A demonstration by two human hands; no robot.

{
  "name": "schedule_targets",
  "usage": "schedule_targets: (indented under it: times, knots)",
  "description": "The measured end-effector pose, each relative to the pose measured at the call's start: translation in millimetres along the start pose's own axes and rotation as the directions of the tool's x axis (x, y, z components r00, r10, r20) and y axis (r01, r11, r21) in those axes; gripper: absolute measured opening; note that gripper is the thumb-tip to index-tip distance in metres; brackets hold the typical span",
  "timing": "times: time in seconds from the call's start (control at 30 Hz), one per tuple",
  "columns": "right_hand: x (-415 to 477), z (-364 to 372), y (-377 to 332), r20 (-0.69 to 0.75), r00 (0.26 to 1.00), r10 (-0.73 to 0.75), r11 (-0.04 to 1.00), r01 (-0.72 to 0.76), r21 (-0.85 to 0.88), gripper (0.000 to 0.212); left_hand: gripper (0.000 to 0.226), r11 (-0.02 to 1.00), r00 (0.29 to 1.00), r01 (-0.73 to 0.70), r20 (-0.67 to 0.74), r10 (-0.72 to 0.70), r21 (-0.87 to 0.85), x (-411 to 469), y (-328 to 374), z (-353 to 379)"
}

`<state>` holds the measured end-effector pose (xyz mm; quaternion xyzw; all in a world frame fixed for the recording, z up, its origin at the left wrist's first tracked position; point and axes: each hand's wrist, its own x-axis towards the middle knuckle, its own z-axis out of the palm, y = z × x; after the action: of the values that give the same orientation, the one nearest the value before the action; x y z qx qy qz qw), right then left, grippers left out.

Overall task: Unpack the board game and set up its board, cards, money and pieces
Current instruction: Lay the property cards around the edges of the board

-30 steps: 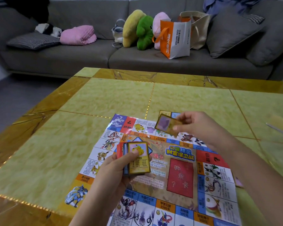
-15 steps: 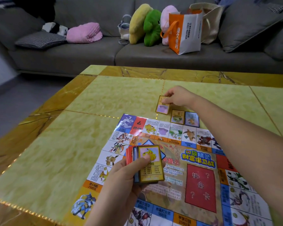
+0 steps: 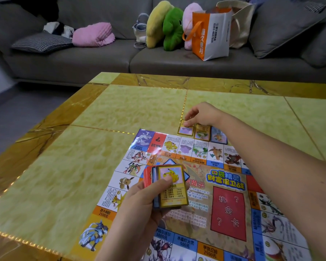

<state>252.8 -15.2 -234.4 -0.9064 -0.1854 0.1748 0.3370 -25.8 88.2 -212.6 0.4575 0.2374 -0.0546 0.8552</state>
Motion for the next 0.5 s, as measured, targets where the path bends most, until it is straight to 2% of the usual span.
schedule_targets:
  times: [0.17,0.5]
  knots:
    - [-3.4,0.4,5.7,-0.006,1.0,-0.009,1.0,0.009,0.023,0.023,0.052,1.0,1.0,-0.005,-0.031,0.005,-0.001,4.2,-1.6,-5.6]
    - [-5.8,0.4,6.2,-0.005,1.0,-0.014,0.999,0.014,0.03,0.025,0.05,1.0,0.999,0.006,-0.044,-0.006,0.001,7.2,-3.4,-8.2]
